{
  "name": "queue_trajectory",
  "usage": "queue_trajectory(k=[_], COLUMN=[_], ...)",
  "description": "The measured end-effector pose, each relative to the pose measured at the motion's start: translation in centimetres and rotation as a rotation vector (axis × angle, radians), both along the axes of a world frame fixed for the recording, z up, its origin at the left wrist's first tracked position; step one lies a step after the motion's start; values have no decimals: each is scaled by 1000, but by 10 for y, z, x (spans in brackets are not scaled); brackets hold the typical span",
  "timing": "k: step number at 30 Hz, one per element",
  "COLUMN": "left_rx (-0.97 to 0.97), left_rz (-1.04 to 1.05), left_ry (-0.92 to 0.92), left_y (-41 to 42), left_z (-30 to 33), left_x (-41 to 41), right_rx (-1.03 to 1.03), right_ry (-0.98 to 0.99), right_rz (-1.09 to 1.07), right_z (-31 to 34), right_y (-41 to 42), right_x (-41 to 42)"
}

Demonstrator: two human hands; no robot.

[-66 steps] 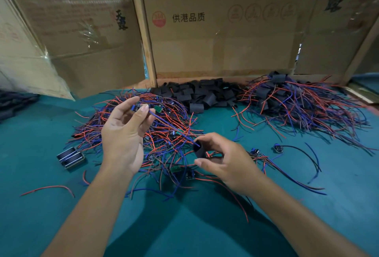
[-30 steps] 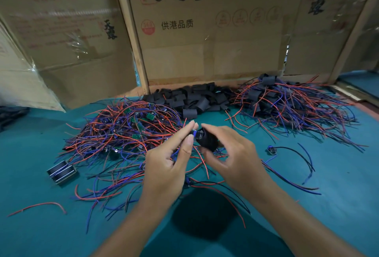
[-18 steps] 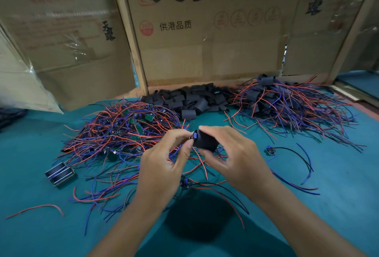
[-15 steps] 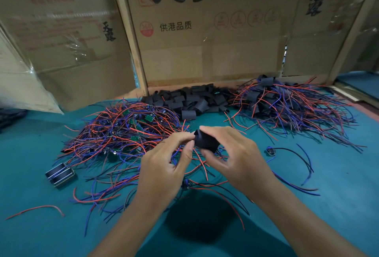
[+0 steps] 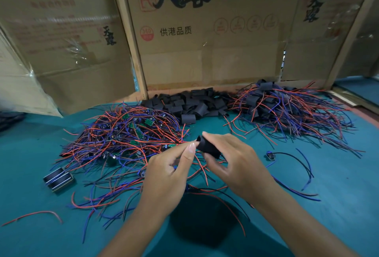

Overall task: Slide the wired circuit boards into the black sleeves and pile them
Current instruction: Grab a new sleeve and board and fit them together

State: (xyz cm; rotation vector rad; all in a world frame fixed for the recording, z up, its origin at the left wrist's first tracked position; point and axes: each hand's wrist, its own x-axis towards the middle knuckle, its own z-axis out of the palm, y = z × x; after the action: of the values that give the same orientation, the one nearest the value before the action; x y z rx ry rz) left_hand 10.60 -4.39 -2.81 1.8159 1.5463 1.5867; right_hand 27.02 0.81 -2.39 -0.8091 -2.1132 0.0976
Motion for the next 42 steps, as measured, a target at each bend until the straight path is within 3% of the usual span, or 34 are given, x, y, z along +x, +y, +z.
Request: queue_trajectory(k=[6,11,16,23,33,35,37,39,42], left_rx=[-68,-71,122,288,140,118,96,92,66], left_rz=[4,11,135,296,381,395,399,409,414], left_ry=[13,65,456,692,692,706,718,726,735], left_y=[4,2,3,17,17,18,18,18,19], left_z=[-9,-9,-10,-12,-8,-6,-5,-6,-6], left_x=[-5,0,-7,-34,-51,-52,-52,-53,-57], right_rx=[-96,-21,-94,36,-108,-137,-193,-175,-169], right_ry=[-91,-121,-82,-269,-497,-481,-511,-666,-820], right_rz=[-13,-87,-162,-537,-839,-753,-491,-268,-108], right_z=[-6,-4,4,62,100,95,84,67,36], right_y=[-1,0,15,129,243,242,232,220,209], right_x=[-1,-3,7,68,108,81,41,1,-49])
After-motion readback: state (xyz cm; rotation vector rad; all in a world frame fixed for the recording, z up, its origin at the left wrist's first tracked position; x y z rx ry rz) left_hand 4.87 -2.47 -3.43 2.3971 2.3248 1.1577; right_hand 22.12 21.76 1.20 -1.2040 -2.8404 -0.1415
